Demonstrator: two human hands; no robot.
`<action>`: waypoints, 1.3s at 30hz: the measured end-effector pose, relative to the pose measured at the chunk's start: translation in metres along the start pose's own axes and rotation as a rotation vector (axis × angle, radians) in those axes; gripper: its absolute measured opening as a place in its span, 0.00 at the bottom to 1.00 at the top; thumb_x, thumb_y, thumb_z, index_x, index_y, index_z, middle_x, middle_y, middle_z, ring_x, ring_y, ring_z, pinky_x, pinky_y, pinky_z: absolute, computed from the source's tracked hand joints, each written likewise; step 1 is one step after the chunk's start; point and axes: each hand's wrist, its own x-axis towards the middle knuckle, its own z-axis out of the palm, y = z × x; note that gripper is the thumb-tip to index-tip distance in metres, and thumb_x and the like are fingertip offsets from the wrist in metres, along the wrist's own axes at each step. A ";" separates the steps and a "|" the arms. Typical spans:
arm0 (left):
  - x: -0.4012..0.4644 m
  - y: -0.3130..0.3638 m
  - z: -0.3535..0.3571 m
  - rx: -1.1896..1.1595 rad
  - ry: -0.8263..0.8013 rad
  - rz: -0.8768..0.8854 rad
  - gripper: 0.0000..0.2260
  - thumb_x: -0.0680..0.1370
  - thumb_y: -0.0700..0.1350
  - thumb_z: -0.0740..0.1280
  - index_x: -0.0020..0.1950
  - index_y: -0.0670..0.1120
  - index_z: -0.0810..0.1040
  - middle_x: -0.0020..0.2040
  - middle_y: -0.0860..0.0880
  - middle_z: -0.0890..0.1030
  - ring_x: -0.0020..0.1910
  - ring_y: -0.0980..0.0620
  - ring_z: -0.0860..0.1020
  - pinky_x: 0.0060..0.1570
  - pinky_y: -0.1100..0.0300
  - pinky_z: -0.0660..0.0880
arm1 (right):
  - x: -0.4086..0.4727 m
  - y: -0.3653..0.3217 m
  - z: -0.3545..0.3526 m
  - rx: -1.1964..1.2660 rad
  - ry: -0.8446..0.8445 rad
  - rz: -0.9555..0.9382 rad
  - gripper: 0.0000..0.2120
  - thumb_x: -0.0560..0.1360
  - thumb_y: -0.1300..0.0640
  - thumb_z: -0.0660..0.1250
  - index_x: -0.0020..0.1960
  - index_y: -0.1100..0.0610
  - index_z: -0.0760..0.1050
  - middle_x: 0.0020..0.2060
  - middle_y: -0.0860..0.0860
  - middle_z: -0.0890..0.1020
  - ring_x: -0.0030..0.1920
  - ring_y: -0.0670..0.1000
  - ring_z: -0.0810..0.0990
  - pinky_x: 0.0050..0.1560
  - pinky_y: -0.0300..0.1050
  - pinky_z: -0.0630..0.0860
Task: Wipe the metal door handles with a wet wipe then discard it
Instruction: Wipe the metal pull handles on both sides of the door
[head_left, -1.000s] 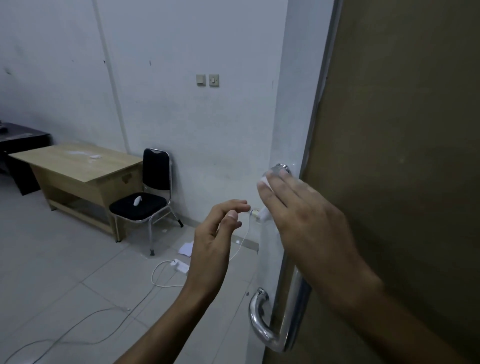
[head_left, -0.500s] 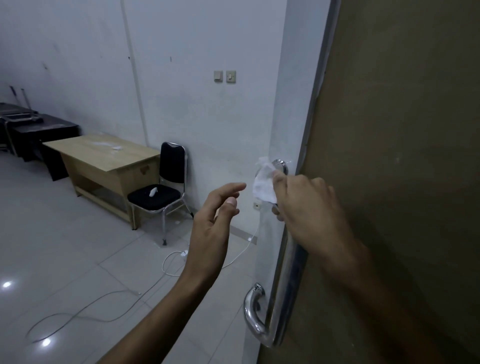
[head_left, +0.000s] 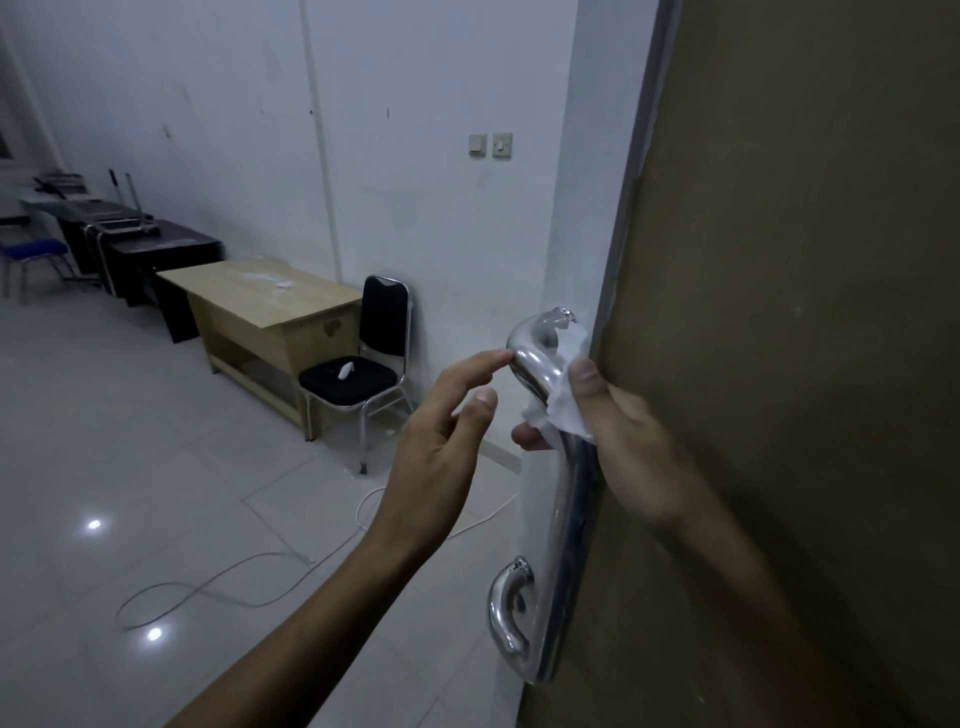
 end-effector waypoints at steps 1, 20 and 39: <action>0.000 0.000 0.000 0.009 0.001 -0.003 0.18 0.79 0.55 0.56 0.68 0.57 0.73 0.66 0.58 0.75 0.66 0.62 0.71 0.61 0.63 0.73 | 0.000 0.002 0.000 0.021 0.008 -0.013 0.23 0.75 0.37 0.47 0.47 0.46 0.76 0.39 0.46 0.86 0.40 0.35 0.82 0.37 0.23 0.71; -0.007 0.008 0.001 0.035 -0.004 -0.051 0.20 0.80 0.54 0.55 0.70 0.55 0.71 0.68 0.55 0.74 0.67 0.60 0.71 0.67 0.47 0.71 | -0.008 0.050 0.042 -0.235 0.503 -0.679 0.21 0.83 0.59 0.52 0.76 0.58 0.58 0.76 0.52 0.61 0.76 0.45 0.58 0.71 0.31 0.56; -0.093 0.002 0.029 0.320 0.108 0.437 0.13 0.82 0.49 0.56 0.64 0.47 0.72 0.60 0.52 0.74 0.60 0.57 0.74 0.56 0.63 0.74 | -0.019 0.073 0.039 -0.548 0.495 -0.690 0.27 0.84 0.48 0.47 0.79 0.56 0.45 0.79 0.54 0.50 0.79 0.54 0.51 0.78 0.48 0.50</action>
